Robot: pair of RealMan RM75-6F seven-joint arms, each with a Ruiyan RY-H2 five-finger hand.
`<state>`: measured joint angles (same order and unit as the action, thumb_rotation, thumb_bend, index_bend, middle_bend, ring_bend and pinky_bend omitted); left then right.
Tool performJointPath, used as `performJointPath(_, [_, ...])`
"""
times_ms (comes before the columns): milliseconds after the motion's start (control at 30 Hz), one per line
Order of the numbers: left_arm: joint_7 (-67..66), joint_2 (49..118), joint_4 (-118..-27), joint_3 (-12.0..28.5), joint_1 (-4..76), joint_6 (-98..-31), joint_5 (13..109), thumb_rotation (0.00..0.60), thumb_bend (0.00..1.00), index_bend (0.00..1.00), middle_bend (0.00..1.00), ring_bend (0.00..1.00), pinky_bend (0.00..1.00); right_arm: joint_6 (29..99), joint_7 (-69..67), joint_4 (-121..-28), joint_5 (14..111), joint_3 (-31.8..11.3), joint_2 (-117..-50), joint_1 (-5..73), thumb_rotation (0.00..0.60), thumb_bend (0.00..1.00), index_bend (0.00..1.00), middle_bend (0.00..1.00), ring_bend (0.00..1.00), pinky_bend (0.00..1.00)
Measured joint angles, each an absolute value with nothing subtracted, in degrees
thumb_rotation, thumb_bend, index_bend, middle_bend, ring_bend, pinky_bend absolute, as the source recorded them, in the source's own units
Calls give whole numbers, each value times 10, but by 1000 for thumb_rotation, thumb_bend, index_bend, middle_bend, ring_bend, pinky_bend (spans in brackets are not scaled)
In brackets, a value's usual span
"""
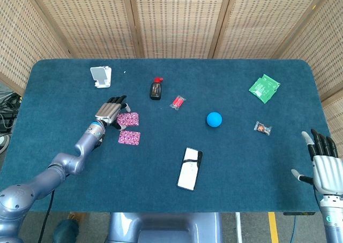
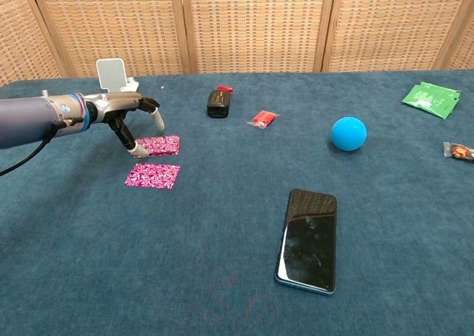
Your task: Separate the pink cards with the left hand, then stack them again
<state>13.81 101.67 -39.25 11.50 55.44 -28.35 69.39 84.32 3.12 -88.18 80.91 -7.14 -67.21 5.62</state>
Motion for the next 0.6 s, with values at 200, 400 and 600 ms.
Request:
performJointPath(200, [149,1017,-392,115,554,-284,701,600,227,211,0,0,0,844,30,-883,810,-71,-671,56,600,0,0,0,0,0])
performJointPath(400, [170,1004,-417,121,548,-311,710,600,227,207,0,0,0,844,26,-884,811,-71,-669,55,600,0,0,0,0,0])
performJointPath(600, [180,942,-524,109,525,-378,755,600,222,258,0,0,0,848,21,-886,814,-70,-666,53,600,0,0,0,0,0])
